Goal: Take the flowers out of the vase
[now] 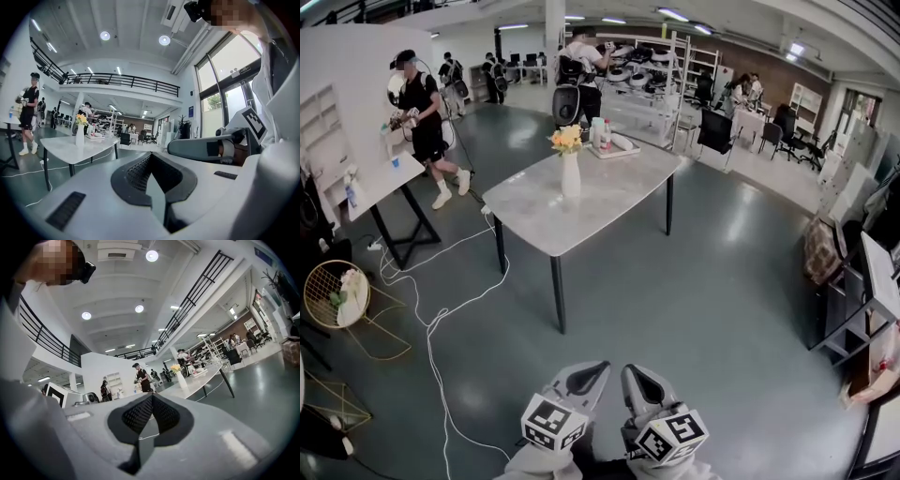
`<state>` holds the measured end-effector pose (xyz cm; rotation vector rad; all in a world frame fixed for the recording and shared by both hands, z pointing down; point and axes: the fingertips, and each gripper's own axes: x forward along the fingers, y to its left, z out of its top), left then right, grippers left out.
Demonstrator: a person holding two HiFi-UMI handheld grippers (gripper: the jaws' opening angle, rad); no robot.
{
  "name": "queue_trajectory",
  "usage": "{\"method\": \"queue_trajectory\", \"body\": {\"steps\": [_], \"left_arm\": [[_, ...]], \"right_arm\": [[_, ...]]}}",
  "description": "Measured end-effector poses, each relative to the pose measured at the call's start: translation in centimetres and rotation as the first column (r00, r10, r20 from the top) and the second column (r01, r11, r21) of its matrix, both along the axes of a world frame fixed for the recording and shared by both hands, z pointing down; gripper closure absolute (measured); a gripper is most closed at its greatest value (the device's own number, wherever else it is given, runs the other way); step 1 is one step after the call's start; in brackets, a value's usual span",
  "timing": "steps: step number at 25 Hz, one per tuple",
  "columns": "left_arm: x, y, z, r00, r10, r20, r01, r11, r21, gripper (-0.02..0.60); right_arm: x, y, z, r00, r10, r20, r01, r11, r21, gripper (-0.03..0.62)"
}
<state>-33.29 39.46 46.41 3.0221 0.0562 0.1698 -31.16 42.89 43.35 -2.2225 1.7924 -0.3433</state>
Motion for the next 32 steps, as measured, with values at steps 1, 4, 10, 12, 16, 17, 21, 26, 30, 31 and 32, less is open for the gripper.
{"method": "queue_trajectory", "body": {"steps": [1, 4, 10, 12, 16, 17, 21, 26, 30, 31, 32], "left_arm": [[0.5, -1.0, -0.1, 1.0, -0.002, 0.003, 0.002, 1.0, 0.0, 0.58], [2.1, -3.7, -0.5, 1.0, -0.008, 0.007, 0.008, 1.0, 0.0, 0.58], [4.4, -9.4, -0.9, 1.0, -0.017, 0.011, 0.017, 1.0, 0.004, 0.58], [4.9, -11.4, -1.1, 1.0, -0.022, 0.005, 0.022, 1.0, 0.003, 0.58], [6.1, -15.0, -1.0, 0.999, -0.034, -0.003, 0.034, 0.999, -0.006, 0.58], [6.5, -15.9, -0.9, 0.999, -0.037, -0.006, 0.037, 0.999, -0.01, 0.58], [8.2, -18.9, -0.7, 0.999, -0.04, -0.021, 0.04, 0.999, -0.025, 0.58], [9.7, -22.3, -0.8, 0.999, -0.038, -0.026, 0.036, 0.998, -0.044, 0.58], [10.9, -25.3, -0.7, 0.998, -0.049, -0.032, 0.047, 0.997, -0.056, 0.58], [11.3, -25.8, -0.7, 0.998, -0.049, -0.035, 0.047, 0.997, -0.056, 0.58], [11.7, -26.3, -0.7, 0.998, -0.049, -0.04, 0.046, 0.997, -0.056, 0.58]], "right_arm": [[0.6, -1.0, -0.1, 1.0, -0.001, 0.001, 0.001, 1.0, 0.001, 0.595], [2.2, -3.8, -0.6, 1.0, -0.011, 0.002, 0.011, 1.0, 0.002, 0.595], [5.1, -9.3, -1.4, 1.0, -0.011, -0.002, 0.011, 1.0, 0.004, 0.595], [5.7, -11.1, -1.5, 1.0, -0.009, -0.004, 0.009, 1.0, 0.003, 0.595], [7.1, -14.4, -1.3, 1.0, -0.005, -0.01, 0.005, 1.0, -0.006, 0.595], [7.5, -15.2, -1.1, 1.0, -0.004, -0.007, 0.004, 1.0, -0.011, 0.595], [9.4, -18.4, -0.5, 1.0, -0.002, -0.007, 0.002, 0.999, -0.035, 0.595], [10.5, -21.9, -0.2, 1.0, -0.019, -0.003, 0.019, 0.999, -0.047, 0.595], [11.8, -24.3, 0.2, 1.0, -0.021, 0.0, 0.021, 0.998, -0.054, 0.595], [12.3, -24.7, 0.2, 1.0, -0.018, -0.002, 0.017, 0.998, -0.052, 0.595], [12.7, -25.2, 0.3, 1.0, -0.015, -0.006, 0.014, 0.999, -0.051, 0.595]]}}
